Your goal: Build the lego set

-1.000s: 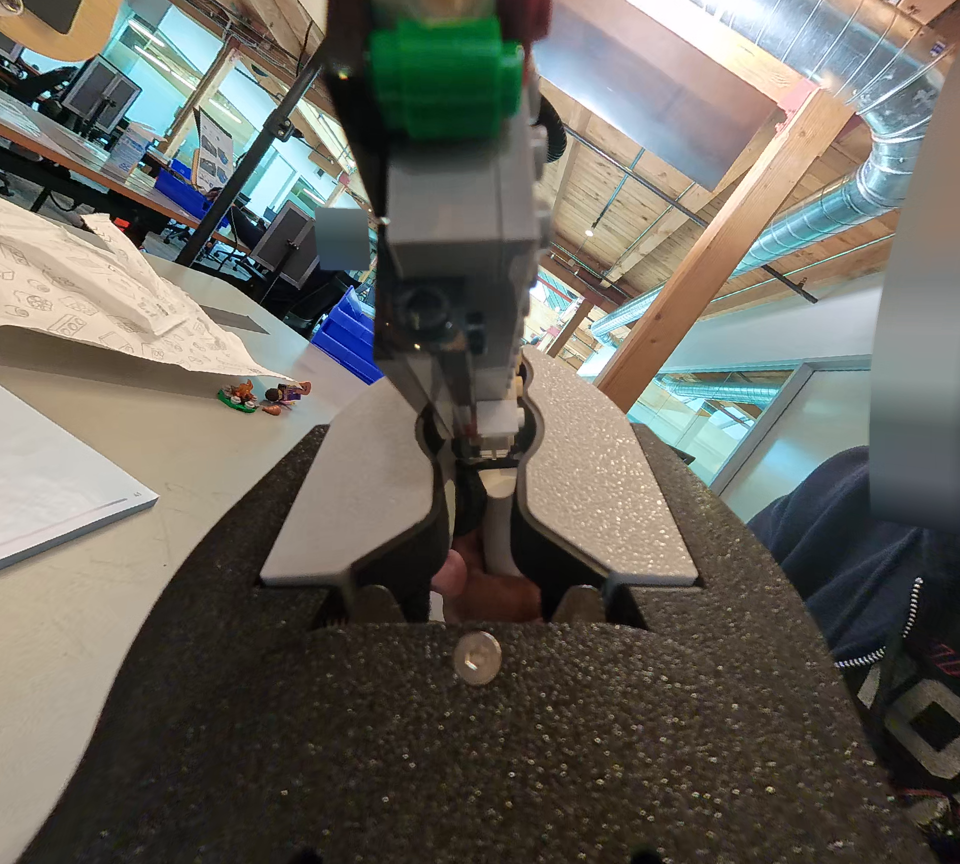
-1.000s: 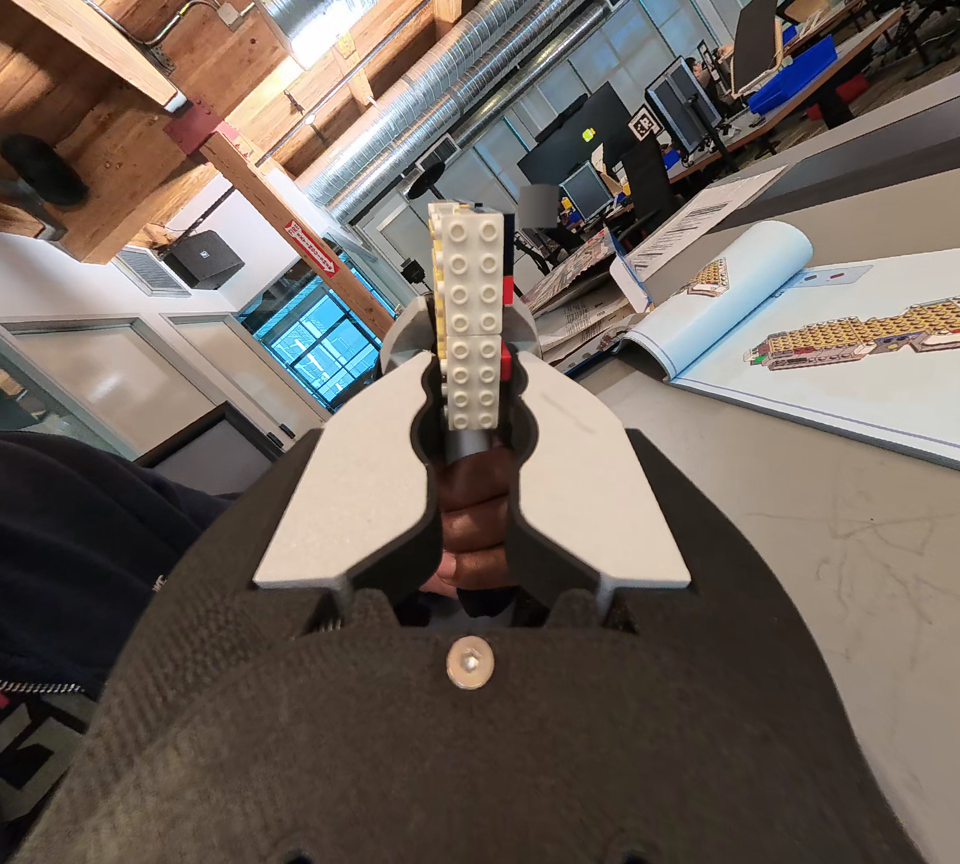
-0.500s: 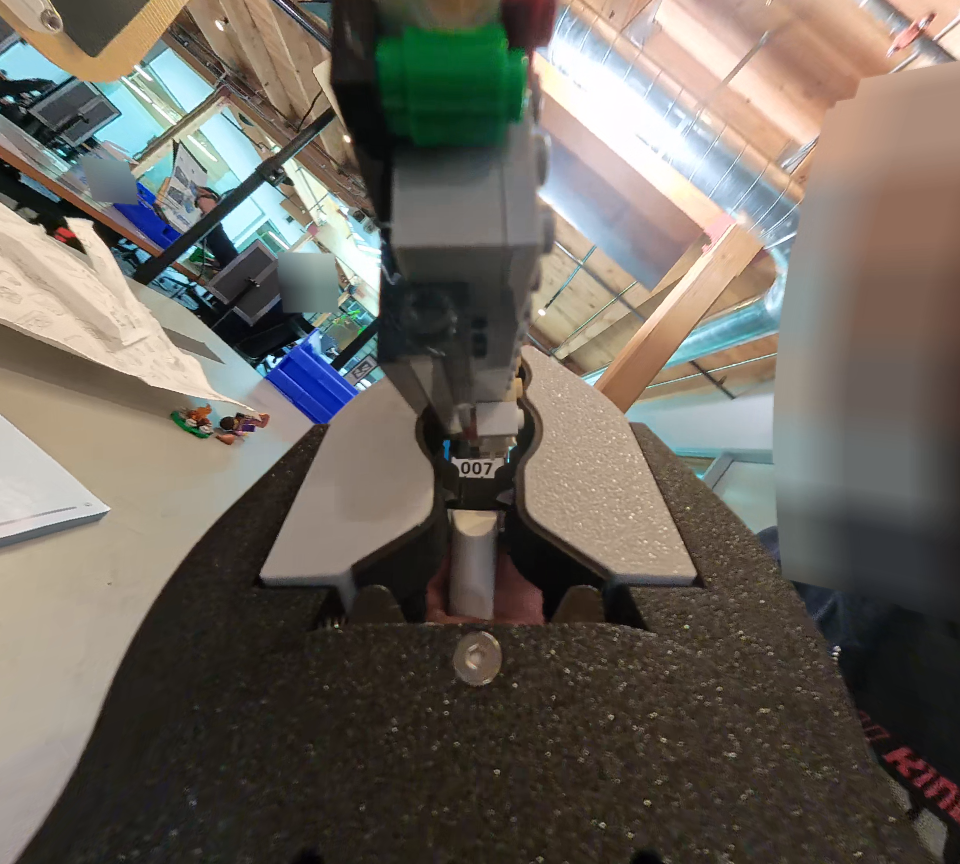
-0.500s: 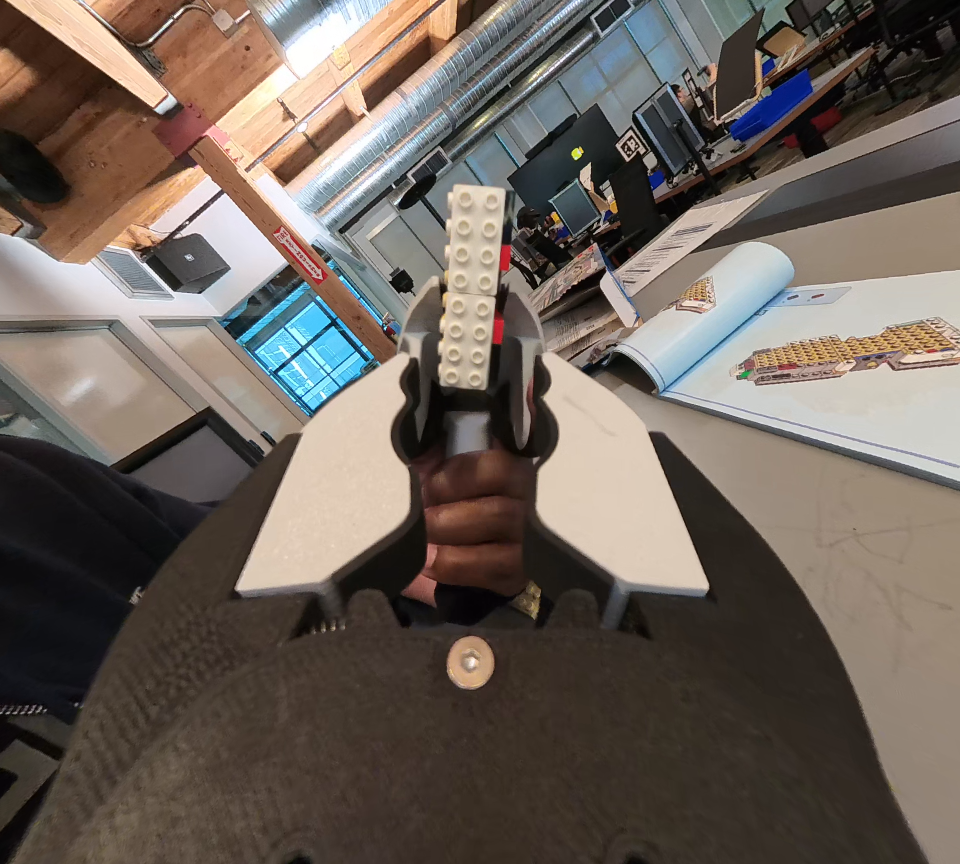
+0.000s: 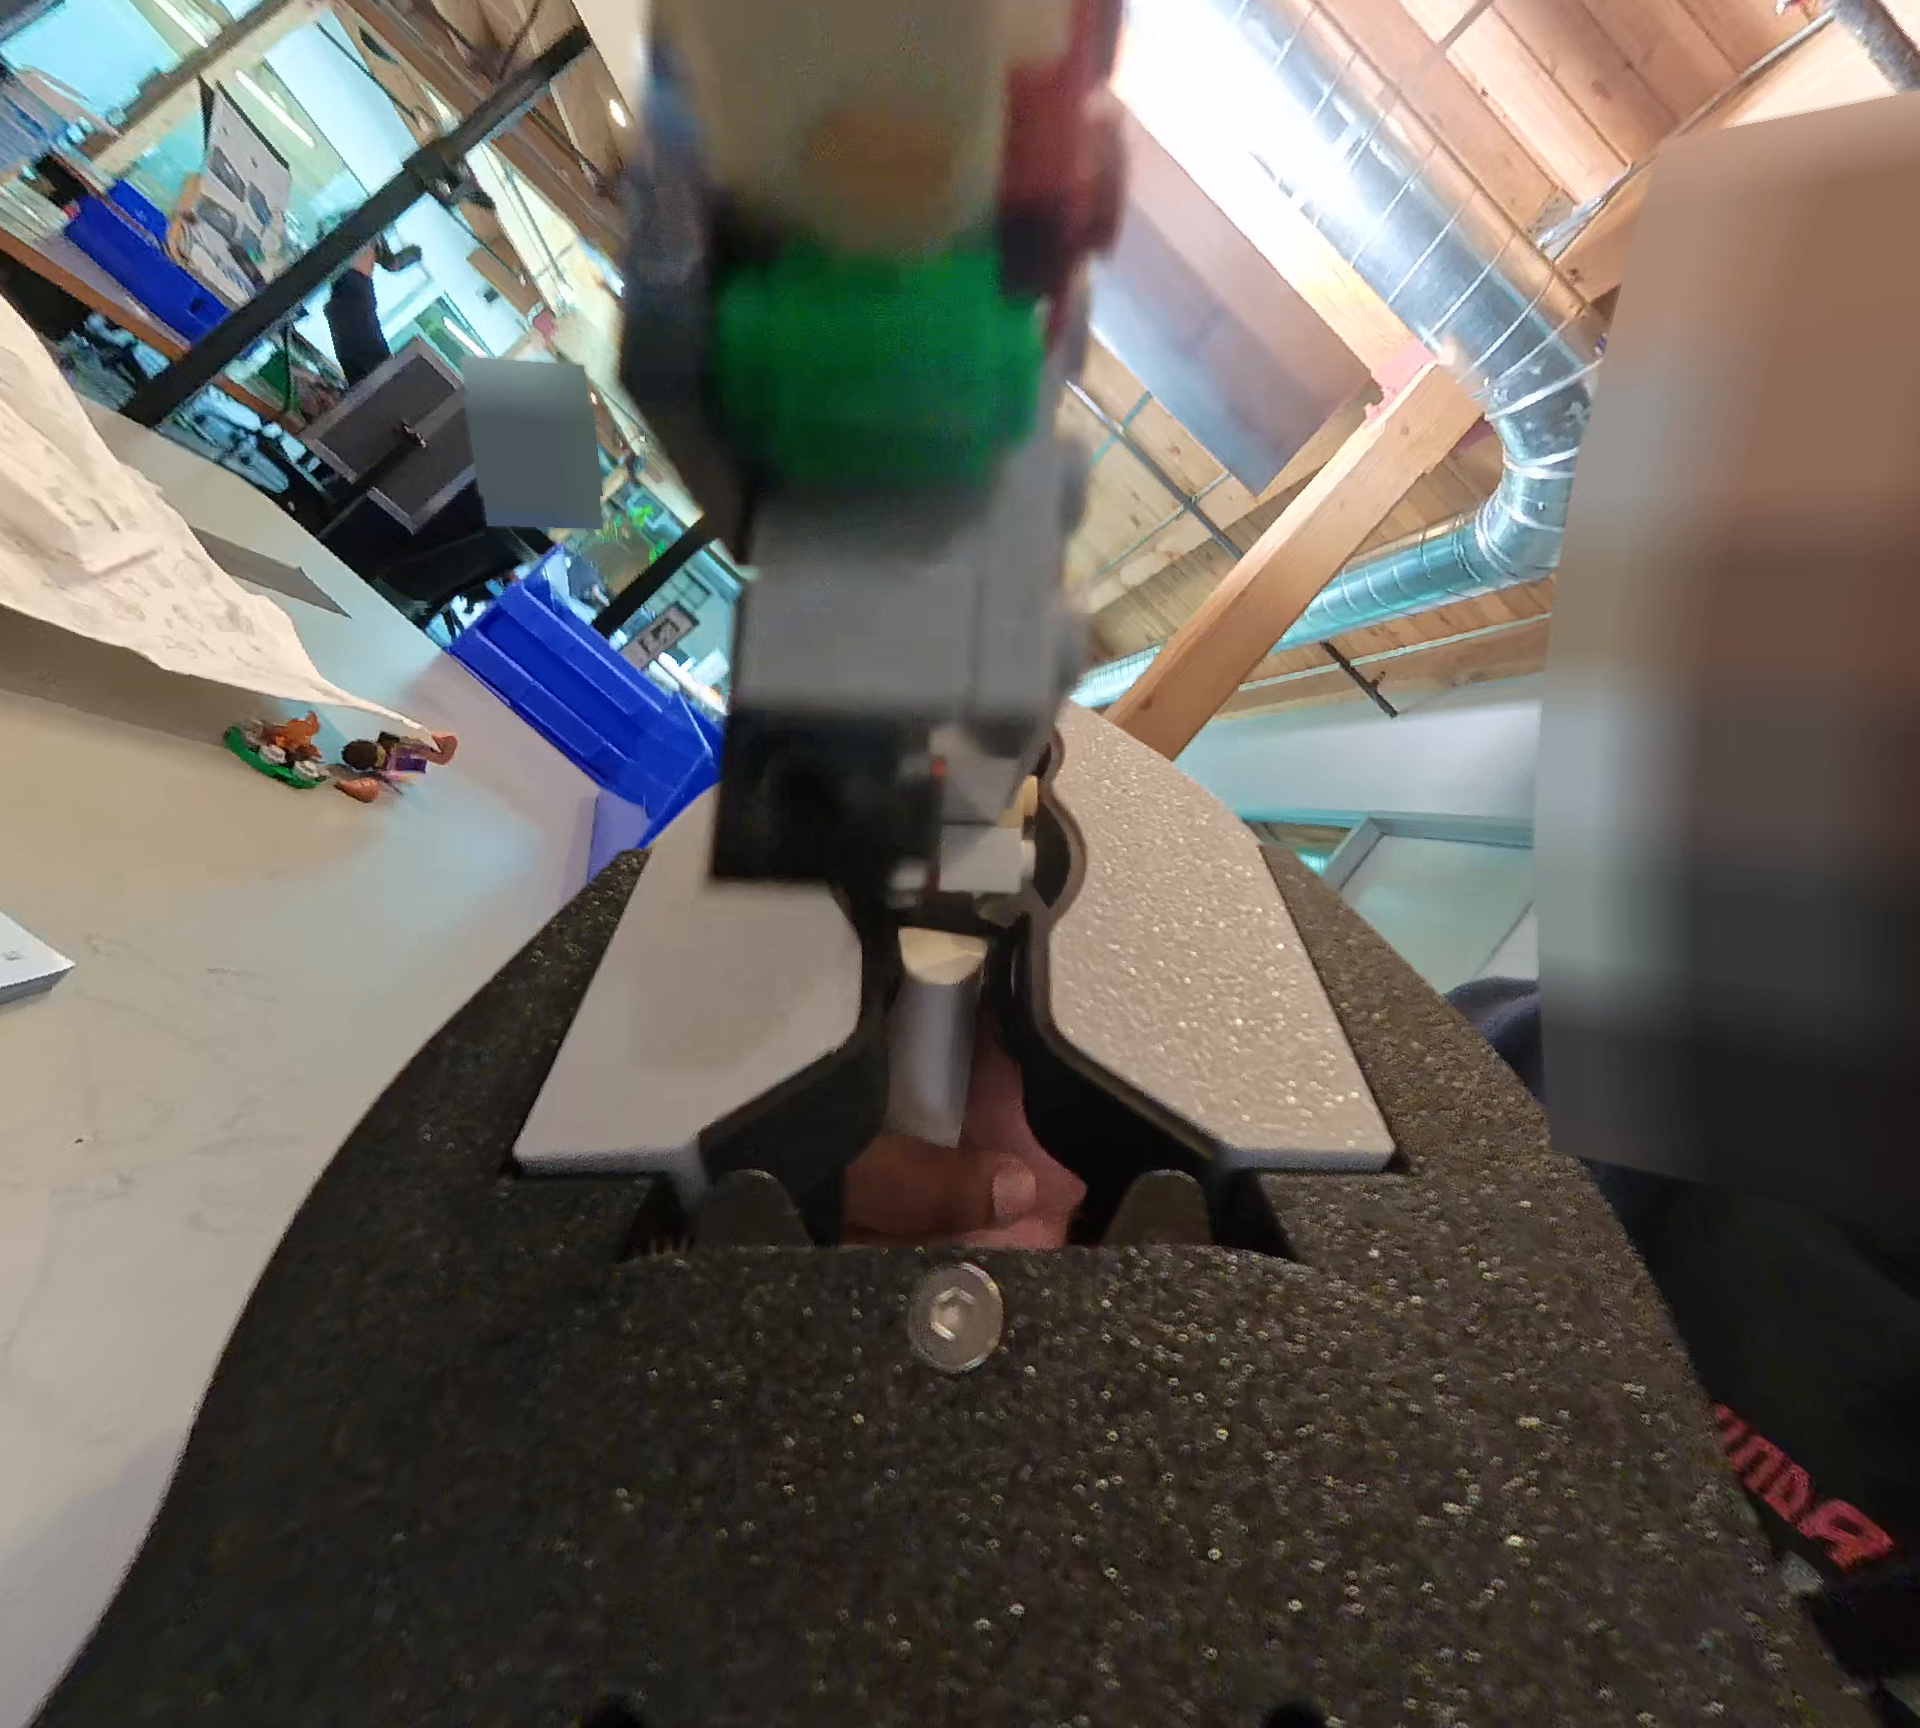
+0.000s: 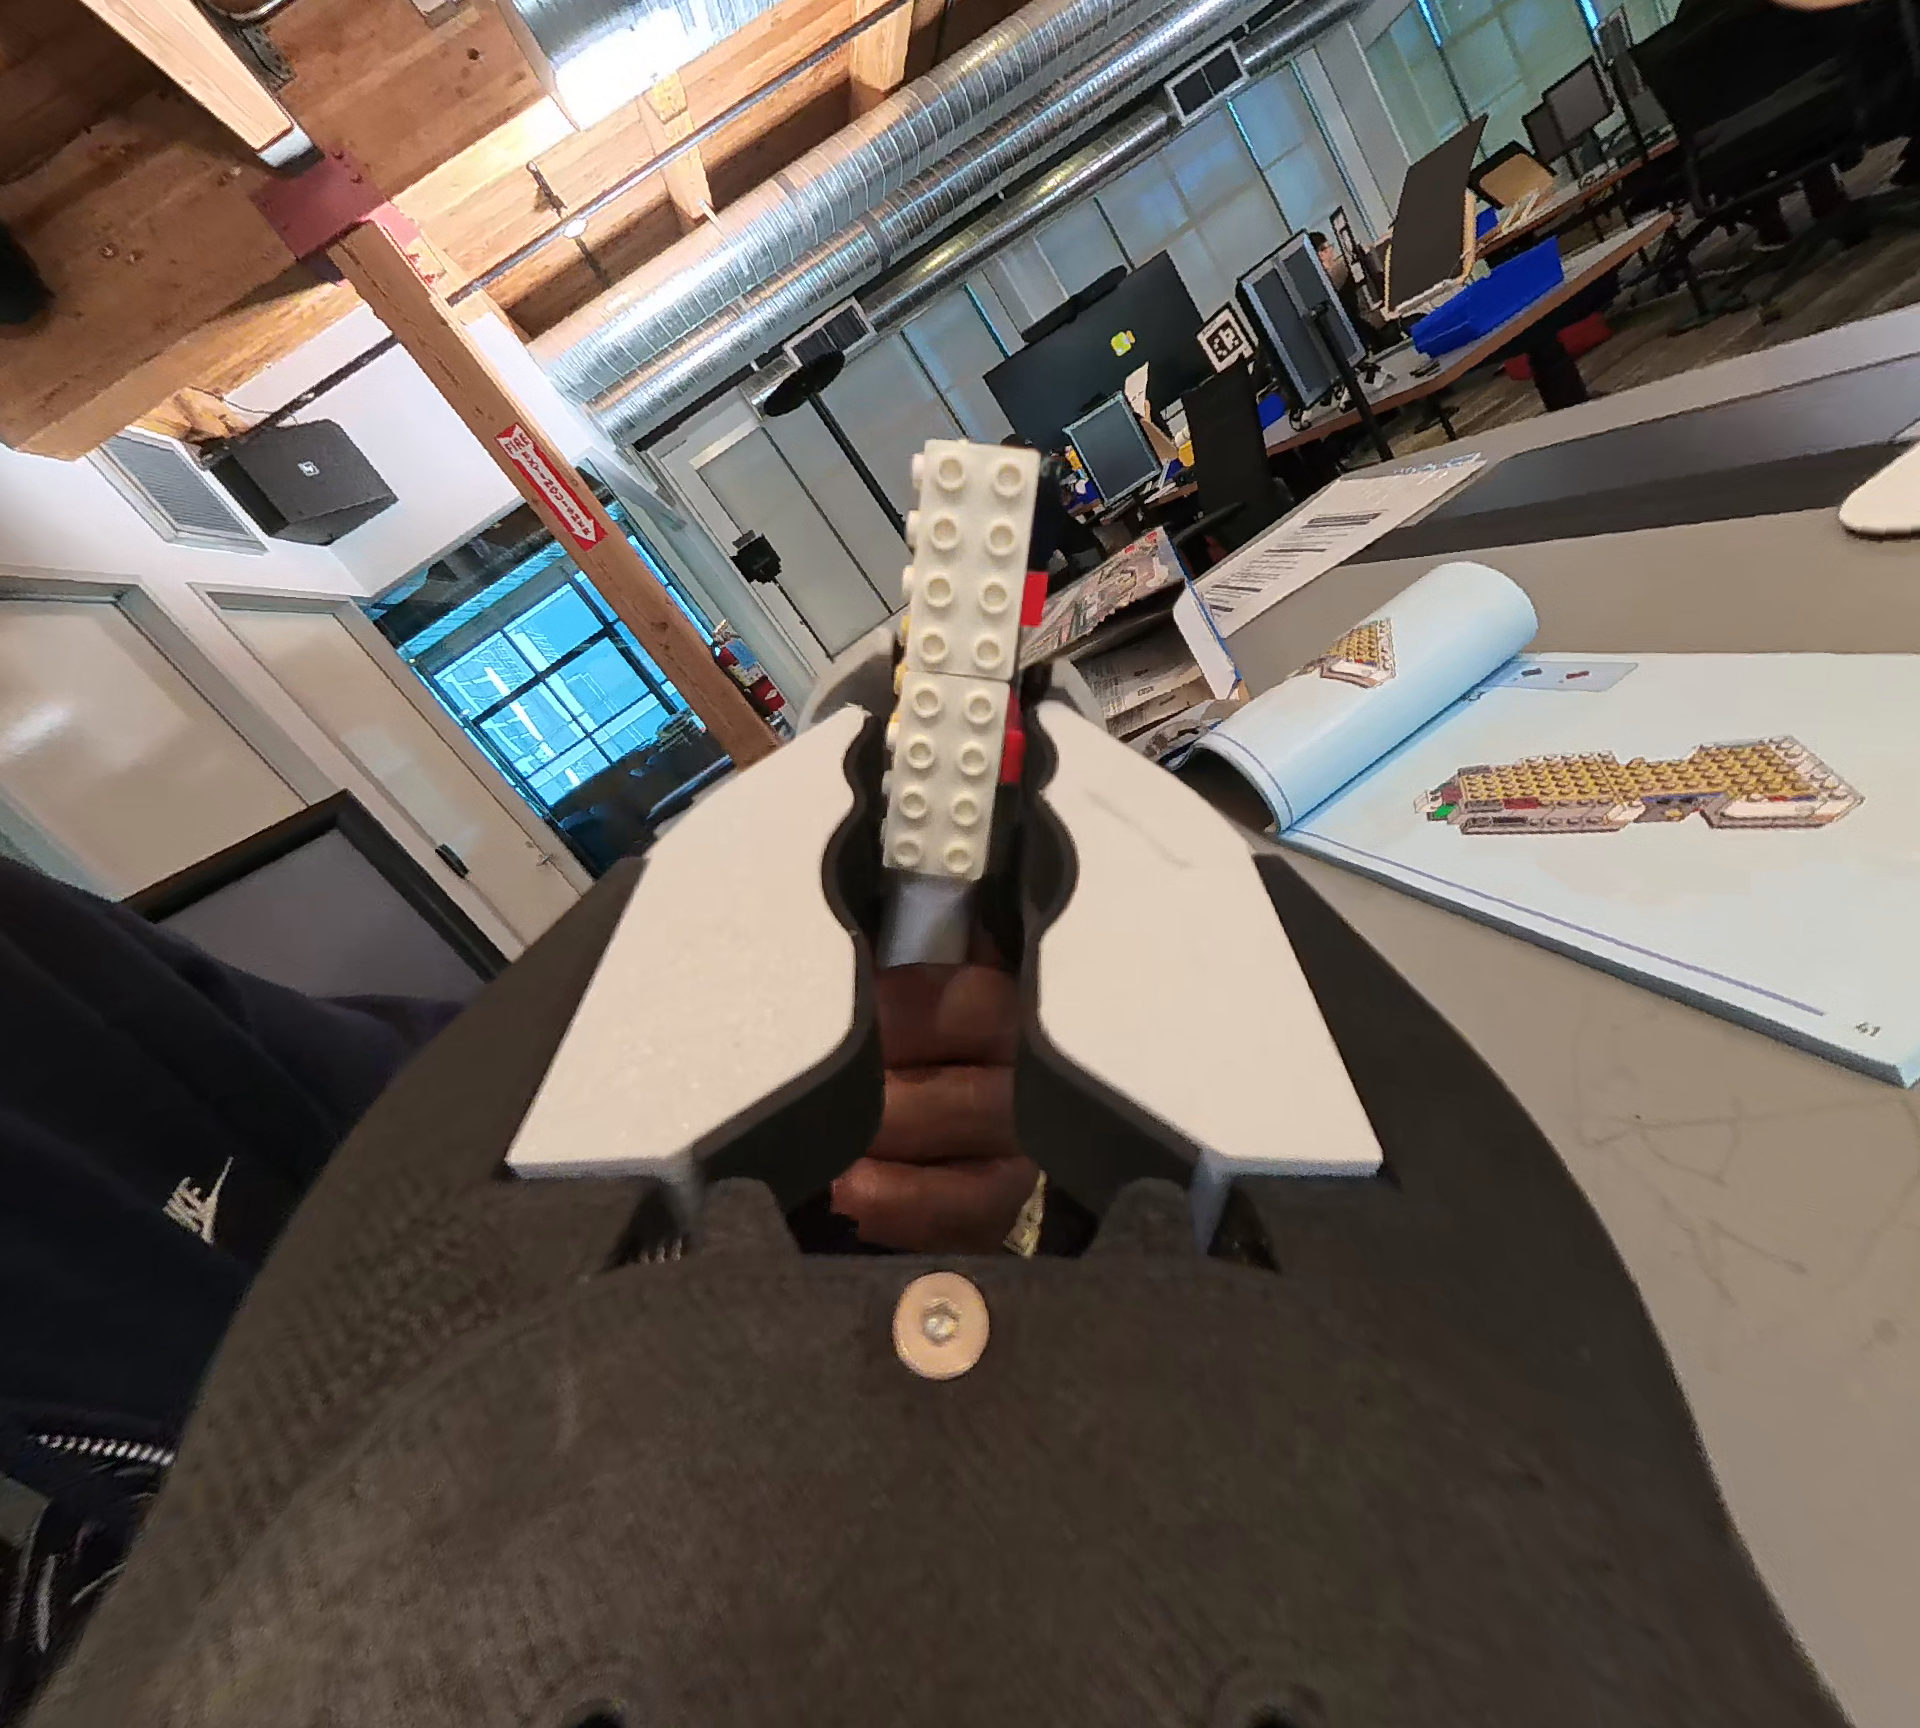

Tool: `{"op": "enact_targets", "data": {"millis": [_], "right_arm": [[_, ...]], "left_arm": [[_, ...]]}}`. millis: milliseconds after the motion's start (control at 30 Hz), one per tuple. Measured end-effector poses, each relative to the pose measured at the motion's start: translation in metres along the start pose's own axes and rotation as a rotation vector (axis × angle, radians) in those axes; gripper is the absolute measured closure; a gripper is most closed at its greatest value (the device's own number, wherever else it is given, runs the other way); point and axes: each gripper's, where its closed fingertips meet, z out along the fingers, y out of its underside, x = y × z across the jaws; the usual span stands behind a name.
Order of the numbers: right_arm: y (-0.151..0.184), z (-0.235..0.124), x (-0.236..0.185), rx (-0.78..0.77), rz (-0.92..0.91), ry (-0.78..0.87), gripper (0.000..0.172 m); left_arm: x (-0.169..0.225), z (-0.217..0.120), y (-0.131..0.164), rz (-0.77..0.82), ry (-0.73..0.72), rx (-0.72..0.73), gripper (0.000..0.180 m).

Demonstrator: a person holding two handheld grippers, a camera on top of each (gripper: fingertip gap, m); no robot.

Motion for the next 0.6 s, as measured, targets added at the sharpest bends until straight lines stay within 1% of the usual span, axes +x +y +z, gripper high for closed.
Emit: {"op": "enact_targets", "data": {"millis": [133, 200, 267, 333, 467, 533, 600], "right_arm": [[-0.01, -0.002, -0.006, -0.003, -0.071, -0.006, 0.148], [-0.015, -0.005, -0.007, -0.002, -0.079, -0.01, 0.148], [-0.022, -0.008, -0.008, 0.001, -0.082, -0.015, 0.148], [-0.03, -0.013, -0.007, -0.008, -0.096, -0.012, 0.148], [-0.042, -0.026, -0.002, -0.06, -0.133, 0.015, 0.148], [-0.042, -0.028, 0.0, -0.117, -0.15, 0.021, 0.148], [-0.04, -0.028, -0.001, -0.175, -0.174, 0.023, 0.148]], "left_arm": [[0.001, 0.004, 0.008, 0.011, -0.017, -0.102, 0.146], [0.001, 0.002, 0.011, 0.025, -0.04, -0.149, 0.142], [-0.003, -0.004, 0.022, 0.054, -0.097, -0.248, 0.137], [-0.004, -0.015, 0.037, 0.076, -0.146, -0.358, 0.132], [0.004, -0.05, 0.067, 0.105, -0.214, -0.559, 0.132], [0.01, -0.064, 0.069, 0.172, -0.245, -0.616, 0.133], [0.015, -0.068, 0.058, 0.29, -0.273, -0.644, 0.134]]}}
